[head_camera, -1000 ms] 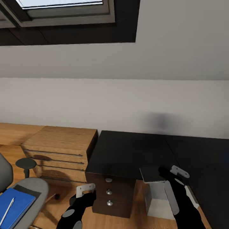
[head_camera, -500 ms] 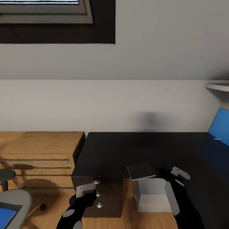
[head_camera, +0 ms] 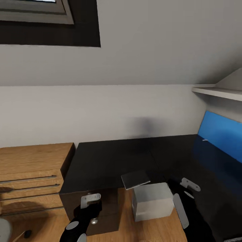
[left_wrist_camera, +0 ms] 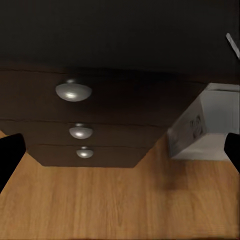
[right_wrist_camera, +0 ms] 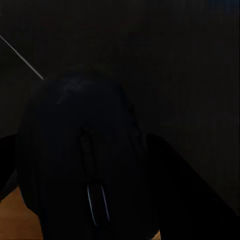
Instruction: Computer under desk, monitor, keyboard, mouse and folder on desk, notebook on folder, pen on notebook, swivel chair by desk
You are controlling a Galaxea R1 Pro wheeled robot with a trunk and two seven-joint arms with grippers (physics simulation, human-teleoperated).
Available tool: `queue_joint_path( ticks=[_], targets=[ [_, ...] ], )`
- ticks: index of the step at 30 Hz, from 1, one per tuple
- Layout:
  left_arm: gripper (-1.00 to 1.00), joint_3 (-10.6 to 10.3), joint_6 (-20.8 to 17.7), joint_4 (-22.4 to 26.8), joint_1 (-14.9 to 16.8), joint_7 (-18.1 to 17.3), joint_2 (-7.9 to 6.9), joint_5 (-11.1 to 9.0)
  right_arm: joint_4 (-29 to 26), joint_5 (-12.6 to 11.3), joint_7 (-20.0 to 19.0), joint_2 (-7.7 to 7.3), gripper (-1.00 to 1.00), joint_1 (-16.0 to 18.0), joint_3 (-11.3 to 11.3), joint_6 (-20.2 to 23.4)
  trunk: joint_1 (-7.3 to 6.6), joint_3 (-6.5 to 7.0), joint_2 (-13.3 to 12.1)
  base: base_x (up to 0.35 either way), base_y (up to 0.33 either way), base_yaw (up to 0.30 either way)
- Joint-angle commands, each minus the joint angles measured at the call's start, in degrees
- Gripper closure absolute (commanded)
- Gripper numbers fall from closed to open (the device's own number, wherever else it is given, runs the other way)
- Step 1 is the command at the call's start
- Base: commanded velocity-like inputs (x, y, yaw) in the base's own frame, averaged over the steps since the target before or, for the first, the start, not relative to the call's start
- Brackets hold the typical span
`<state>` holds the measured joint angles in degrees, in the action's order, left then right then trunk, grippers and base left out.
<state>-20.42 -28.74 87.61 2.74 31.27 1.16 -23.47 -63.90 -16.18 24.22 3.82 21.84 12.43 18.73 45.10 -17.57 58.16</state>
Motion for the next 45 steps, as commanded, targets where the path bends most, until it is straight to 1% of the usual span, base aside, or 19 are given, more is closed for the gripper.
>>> queue_joint_path(
  ticks=[1,9,35,39,43,44,45],
  targets=[
    [-1.00,-0.2,-0.1,0.1,0.0,0.5,-0.02,-0.6,0.0,-0.6,0.3,0.01,1.00,0.0,0.0,0.1,0.01,-0.05,0.1,0.000,0.000,-0.285],
    [-1.00,-0.4,-0.1,0.1,0.0,0.5,-0.02,-0.5,0.2,-0.5,0.3,-0.04,1.00,0.0,0.0,-1.5,0.01,0.14,0.1,0.000,0.000,-0.285],
    [-1.00,-0.4,-0.1,0.1,0.0,0.5,-0.02,-0.5,0.2,-0.2,0.4,0.00,1.00,0.0,-0.2,-1.6,0.01,0.76,0.1,0.000,0.000,-0.284],
    [-1.00,-0.4,-0.1,0.1,0.0,0.5,-0.02,-0.5,0.2,0.5,0.2,0.03,1.00,0.0,-0.6,-1.7,0.01,0.79,0.1,0.000,0.000,-0.114],
    [-1.00,-0.4,-0.1,0.1,0.0,0.5,-0.02,-0.5,0.3,2.1,0.1,-0.02,1.00,0.0,-2.5,-1.6,0.01,0.79,0.1,0.000,0.000,-0.019],
    [-1.00,-0.4,-0.1,0.1,0.0,0.5,-0.02,-0.5,0.5,2.6,0.1,-0.03,1.00,0.0,-3.0,-1.6,0.01,0.79,0.1,0.000,0.000,-0.006],
    [-1.00,-0.4,-0.1,0.1,0.0,0.5,-0.02,-0.5,1.3,3.6,0.0,-0.03,1.00,0.0,-3.5,-1.6,0.01,0.79,0.1,0.000,0.000,-0.003]
  ],
)
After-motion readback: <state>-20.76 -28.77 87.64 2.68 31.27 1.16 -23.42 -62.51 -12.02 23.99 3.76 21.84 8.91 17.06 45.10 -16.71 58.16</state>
